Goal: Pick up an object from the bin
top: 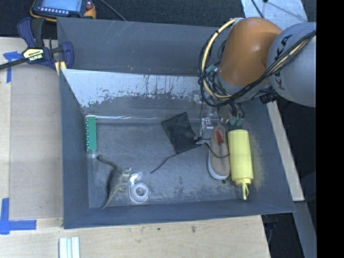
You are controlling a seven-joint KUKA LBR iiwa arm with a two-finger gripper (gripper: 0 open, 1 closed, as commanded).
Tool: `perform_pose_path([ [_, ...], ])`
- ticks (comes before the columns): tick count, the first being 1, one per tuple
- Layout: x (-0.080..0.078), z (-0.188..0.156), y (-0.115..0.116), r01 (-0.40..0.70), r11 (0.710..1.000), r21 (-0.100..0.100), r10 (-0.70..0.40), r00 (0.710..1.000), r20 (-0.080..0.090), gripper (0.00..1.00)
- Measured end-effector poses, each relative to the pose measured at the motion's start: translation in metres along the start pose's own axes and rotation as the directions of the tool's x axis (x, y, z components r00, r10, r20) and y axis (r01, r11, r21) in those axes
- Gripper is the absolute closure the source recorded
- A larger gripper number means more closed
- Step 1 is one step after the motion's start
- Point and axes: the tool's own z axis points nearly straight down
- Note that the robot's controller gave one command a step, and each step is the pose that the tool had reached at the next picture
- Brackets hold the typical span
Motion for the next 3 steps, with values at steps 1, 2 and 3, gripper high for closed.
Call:
perform_pose_path([
  [1,-0.001,-0.005,0.000,0.000,1.000,0.000,0.000,1.000,0.008,0.00],
  [2,0.007,0.030,-0.010,0.073,0.997,0.001,-0.073,0.997,0.013,0.00],
  [3,0.012,0.059,-0.016,0.032,0.999,0.000,-0.032,0.999,0.002,0.00],
])
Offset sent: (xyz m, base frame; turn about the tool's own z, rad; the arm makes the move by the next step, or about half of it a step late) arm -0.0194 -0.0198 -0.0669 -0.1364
